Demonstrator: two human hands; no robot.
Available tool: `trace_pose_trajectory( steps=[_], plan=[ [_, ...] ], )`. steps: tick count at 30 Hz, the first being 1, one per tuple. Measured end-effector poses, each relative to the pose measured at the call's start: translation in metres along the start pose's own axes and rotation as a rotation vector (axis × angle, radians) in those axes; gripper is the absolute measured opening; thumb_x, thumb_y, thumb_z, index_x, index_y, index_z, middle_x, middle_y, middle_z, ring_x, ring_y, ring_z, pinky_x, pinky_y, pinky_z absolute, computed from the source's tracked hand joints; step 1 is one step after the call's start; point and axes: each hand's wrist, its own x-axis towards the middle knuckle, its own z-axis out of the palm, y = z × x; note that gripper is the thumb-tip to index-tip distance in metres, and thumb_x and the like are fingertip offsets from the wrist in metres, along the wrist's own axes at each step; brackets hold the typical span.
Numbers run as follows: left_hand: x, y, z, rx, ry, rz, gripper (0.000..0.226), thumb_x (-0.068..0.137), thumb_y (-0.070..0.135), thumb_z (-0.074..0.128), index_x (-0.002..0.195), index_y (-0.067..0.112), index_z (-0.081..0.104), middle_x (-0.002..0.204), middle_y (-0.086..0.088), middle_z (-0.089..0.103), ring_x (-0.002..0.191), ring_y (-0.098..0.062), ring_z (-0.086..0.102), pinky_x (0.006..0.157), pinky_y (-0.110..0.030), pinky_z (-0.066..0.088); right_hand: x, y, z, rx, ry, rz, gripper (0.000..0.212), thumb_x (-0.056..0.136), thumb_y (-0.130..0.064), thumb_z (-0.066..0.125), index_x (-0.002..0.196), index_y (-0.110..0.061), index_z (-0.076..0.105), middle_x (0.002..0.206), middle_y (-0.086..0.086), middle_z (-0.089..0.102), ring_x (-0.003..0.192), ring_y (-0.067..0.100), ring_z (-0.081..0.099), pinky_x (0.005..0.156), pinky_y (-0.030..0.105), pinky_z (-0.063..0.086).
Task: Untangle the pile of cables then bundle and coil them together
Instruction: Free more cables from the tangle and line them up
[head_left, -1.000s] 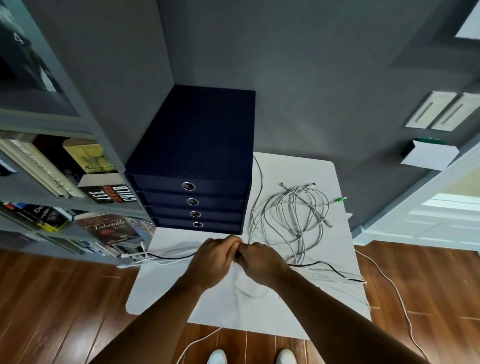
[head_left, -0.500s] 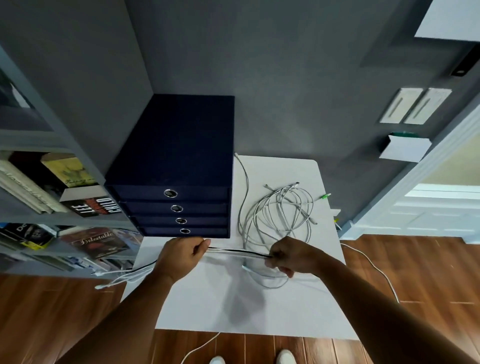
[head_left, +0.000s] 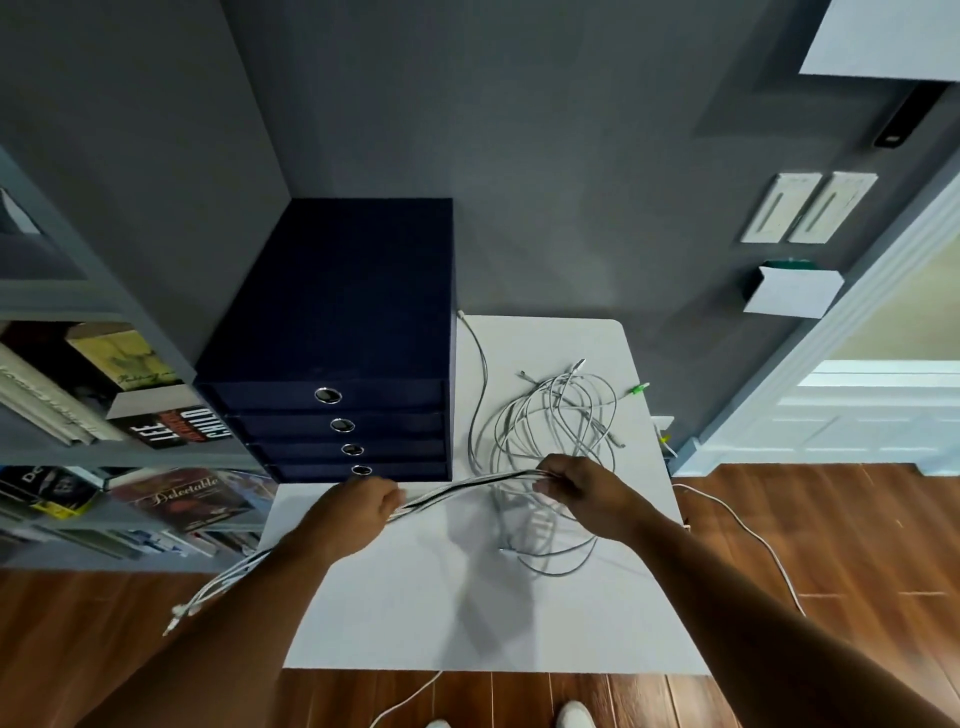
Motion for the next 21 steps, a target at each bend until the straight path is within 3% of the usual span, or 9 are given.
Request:
trace_pose_trajectory(
  steps=[4,6,9,13,16,18,21],
  plan=[
    [0.004,0.065,-0.017,-0.167,-0.007,0.221,0.034,0.103,0.052,0.038,0.107,0.028,0.060,0.100,0.010,0.070,0.093,-0.017,0.064,0.081,-0.035,0.052,0.002,-0.007,0.002,0.035,-0.024,-0.006,0.021,0.098,-0.024,0.060,0.079,-0.020,0.053,0.060,-0.011,0.047,0.057,0.004,0.042,0.057,0.017,0.034],
    [0.006,0.105,-0.017,-0.177,-0.062,0.338,0.033,0.103,0.050,0.040,0.107,0.025,0.060,0.102,0.006,0.070,0.093,-0.016,0.063,0.081,-0.034,0.051,0.002,-0.013,0.005,0.050,-0.031,-0.004,0.020,0.098,-0.024,0.060,0.079,-0.025,0.054,0.061,-0.014,0.050,0.057,0.002,0.044,0.058,0.017,0.034],
    [0.013,0.144,-0.012,-0.099,-0.131,0.335,0.031,0.104,0.045,0.040,0.089,0.021,0.055,0.092,-0.001,0.065,0.084,-0.022,0.060,0.072,-0.039,0.049,0.000,-0.016,0.007,0.092,-0.022,0.018,0.021,0.098,-0.026,0.059,0.077,-0.026,0.055,0.063,-0.010,0.050,0.058,0.002,0.043,0.059,0.020,0.036],
    [0.013,0.146,-0.007,-0.013,-0.102,0.329,0.034,0.104,0.042,0.043,0.085,0.018,0.057,0.079,0.003,0.058,0.077,-0.022,0.057,0.060,-0.033,0.039,-0.010,-0.012,-0.001,-0.015,-0.045,-0.020,0.023,0.089,-0.014,0.066,0.076,-0.032,0.059,0.068,-0.008,0.058,0.065,0.003,0.054,0.064,0.021,0.039],
    [0.010,0.147,-0.007,-0.033,-0.084,0.349,0.032,0.103,0.039,0.047,0.087,0.016,0.063,0.080,0.001,0.063,0.076,-0.021,0.058,0.062,-0.034,0.042,-0.017,-0.015,-0.005,0.074,-0.046,0.002,0.011,0.089,-0.028,0.071,0.078,-0.029,0.069,0.075,-0.008,0.066,0.073,0.004,0.059,0.070,0.019,0.043],
    [0.010,0.150,-0.008,-0.058,-0.073,0.344,0.033,0.103,0.037,0.049,0.088,0.013,0.065,0.079,0.001,0.062,0.074,-0.019,0.056,0.058,-0.031,0.038,-0.016,-0.014,-0.002,0.167,0.041,0.037,0.025,0.094,-0.023,0.064,0.069,-0.027,0.066,0.067,-0.007,0.063,0.066,0.003,0.055,0.069,0.024,0.043],
    [0.008,0.145,-0.007,-0.046,-0.045,0.349,0.034,0.103,0.041,0.049,0.085,0.015,0.064,0.075,0.005,0.057,0.070,-0.014,0.051,0.055,-0.028,0.032,-0.011,0.006,-0.002,0.131,0.315,0.133,0.018,0.093,-0.013,0.060,0.080,-0.018,0.072,0.080,-0.005,0.071,0.074,0.004,0.062,0.076,0.030,0.047]
  ],
)
